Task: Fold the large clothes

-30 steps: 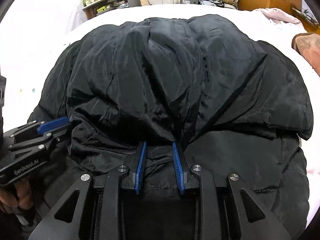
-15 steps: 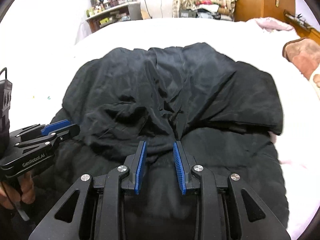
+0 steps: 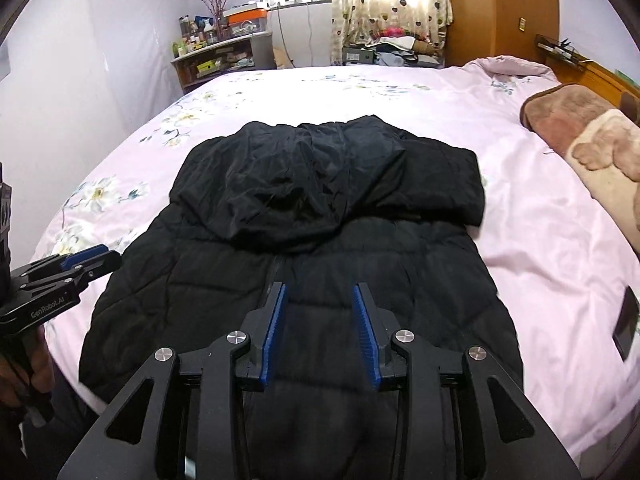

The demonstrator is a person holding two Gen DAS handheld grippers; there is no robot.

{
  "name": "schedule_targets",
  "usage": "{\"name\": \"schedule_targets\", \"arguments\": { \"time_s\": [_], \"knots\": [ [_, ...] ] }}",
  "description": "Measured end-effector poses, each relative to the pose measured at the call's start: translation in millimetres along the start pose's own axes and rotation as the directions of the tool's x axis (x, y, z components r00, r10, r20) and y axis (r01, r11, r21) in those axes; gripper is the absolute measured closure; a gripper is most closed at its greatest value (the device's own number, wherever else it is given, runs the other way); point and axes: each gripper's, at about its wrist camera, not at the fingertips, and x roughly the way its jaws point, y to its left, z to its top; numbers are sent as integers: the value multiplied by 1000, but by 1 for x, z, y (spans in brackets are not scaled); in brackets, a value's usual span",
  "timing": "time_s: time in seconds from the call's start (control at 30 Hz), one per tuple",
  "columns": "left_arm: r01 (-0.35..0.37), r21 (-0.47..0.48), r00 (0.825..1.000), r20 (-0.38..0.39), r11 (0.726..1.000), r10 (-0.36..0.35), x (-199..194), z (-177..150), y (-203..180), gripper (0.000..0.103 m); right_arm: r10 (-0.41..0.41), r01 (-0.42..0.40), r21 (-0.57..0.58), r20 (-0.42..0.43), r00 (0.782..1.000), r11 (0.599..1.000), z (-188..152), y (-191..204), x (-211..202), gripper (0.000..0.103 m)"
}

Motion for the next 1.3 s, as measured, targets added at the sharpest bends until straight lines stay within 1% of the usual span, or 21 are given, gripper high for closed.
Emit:
{"name": "schedule_targets", "arguments": {
  "time_s": [0.13, 0.23, 0.43, 0.63, 0.87, 1.23, 1.27, 1.3],
  "knots": [
    [-3, -5, 1000, -8, 1000, 3, -20, -21, 3, 67, -2, 2, 2, 5, 1000, 1000, -16, 2, -20, 68],
    [-8, 1, 1000, -10, 1000, 8, -31, -32, 5, 65, -5, 5, 3, 4, 1000, 1000, -28, 2, -32, 68],
    [-20, 16, 1000, 3, 1000, 20, -47, -44, 5, 62, -19, 19, 9, 5, 1000, 1000, -46, -1, -46, 66],
    [-36, 1, 999, 6, 999, 36, -51, -49, 9, 59, -33, 33, 34, 4, 999, 999, -58, -12, -50, 62],
    [-59, -21, 998, -3, 998, 59, -45, -51, 19, 52, -48, 48, 47, -9, 999, 998, -64, -22, -47, 62],
    [-110, -47, 993, -51, 993, 108, -19, -59, 39, 47, -66, 69, 72, -49, 997, 995, -72, -43, -29, 61],
    [-116, -53, 992, -60, 992, 113, -16, -60, 42, 46, -67, 71, 79, -54, 996, 994, -73, -46, -27, 61],
    [-121, -59, 991, -69, 991, 117, -12, -62, 45, 46, -67, 72, 90, -62, 996, 993, -75, -50, -24, 57]
  ]
}}
